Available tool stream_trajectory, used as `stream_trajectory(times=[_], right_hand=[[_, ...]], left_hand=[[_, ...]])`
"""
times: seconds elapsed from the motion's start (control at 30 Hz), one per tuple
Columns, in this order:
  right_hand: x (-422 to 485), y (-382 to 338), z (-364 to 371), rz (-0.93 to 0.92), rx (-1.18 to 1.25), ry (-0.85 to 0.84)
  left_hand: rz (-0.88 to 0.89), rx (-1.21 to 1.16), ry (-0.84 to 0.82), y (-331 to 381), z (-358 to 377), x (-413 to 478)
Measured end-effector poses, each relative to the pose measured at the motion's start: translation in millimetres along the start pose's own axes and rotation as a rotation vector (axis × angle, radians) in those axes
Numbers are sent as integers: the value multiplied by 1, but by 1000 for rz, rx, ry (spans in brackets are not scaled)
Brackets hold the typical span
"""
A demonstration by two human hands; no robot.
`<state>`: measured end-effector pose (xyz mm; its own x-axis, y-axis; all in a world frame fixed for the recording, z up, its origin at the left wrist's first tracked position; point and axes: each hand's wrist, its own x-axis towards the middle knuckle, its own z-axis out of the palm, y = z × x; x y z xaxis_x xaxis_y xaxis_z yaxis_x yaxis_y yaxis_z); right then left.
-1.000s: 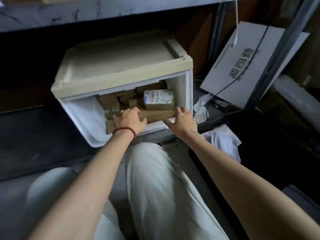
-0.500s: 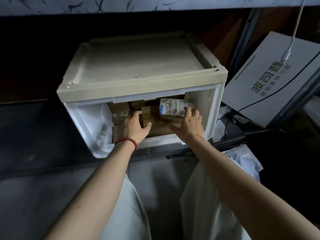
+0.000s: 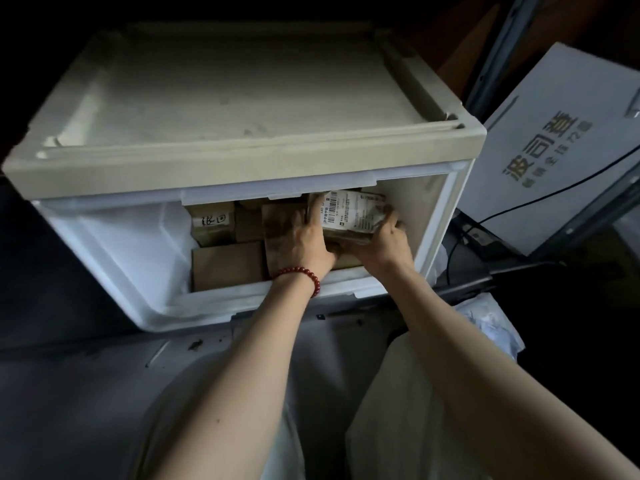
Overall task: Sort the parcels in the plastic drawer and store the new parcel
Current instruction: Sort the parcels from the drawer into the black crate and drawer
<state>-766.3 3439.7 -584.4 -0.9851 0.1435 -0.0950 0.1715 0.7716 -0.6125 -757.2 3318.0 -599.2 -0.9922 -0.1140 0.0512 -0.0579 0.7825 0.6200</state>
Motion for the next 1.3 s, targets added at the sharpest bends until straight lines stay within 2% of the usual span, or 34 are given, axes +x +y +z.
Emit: stream_trajectory(times=[0.23,0.4,0.57,0.77,0.97,1.1,1.23,1.3], right_hand=[[-8,-4,1,74,167,-36],[-18,-7,0,210,449,-203],[-34,-13,0,243,694,-307],[-56,-21,-3,195,577,-463],[-70,-25,-6,94,537,-406],[-74,-27,-4,109,587,-431],[-74,-30,4,69,618,-353],[-75,-32,8,58,623,-401]], left_hand=[[-16,-153,39,-13,-12,2],[1,-221,26,-27,-34,-11],[-9,-247,45,-35,-56,-32],[-57,-333,91,-43,-89,-60],[-43,-298,106,-59,-98,-83],[-43,-281,77,-68,-100,-90],[-54,-284,116,-69,-105,-92],[-57,-327,121,-68,-107,-92]])
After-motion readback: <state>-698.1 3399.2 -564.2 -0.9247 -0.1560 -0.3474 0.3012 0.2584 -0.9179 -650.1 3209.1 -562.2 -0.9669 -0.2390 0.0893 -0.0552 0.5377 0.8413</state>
